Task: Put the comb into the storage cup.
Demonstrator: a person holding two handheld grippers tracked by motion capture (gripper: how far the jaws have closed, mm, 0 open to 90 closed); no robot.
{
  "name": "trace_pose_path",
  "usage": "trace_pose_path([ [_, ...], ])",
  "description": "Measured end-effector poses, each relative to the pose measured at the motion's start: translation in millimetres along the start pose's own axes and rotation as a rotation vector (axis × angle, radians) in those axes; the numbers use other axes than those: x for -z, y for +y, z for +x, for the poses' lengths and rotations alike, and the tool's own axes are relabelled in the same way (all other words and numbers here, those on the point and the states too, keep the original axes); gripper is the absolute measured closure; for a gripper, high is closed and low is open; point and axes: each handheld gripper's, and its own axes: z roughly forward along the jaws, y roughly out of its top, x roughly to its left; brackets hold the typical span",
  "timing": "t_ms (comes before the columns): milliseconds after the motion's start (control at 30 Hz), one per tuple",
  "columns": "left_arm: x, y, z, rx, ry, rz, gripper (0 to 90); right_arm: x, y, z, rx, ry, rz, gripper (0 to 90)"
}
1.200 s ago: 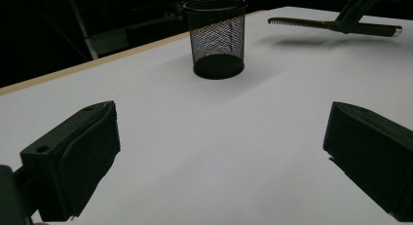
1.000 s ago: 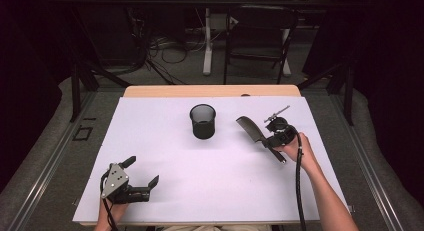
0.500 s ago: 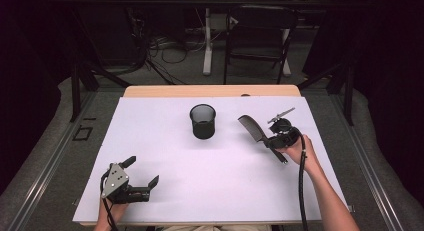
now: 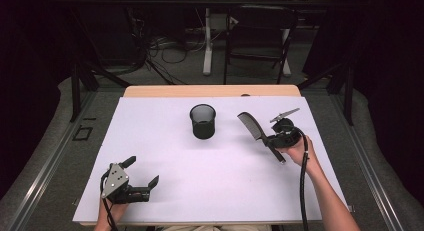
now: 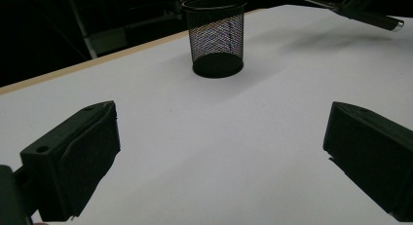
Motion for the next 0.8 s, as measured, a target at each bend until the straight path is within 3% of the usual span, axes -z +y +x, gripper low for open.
trace_pose_path([
  [800,-0.1,0.0,0.0,0.0,0.002,0.001,0.1,7.1,2.3,7.9,0.039,0.009,-0.104,72.5],
])
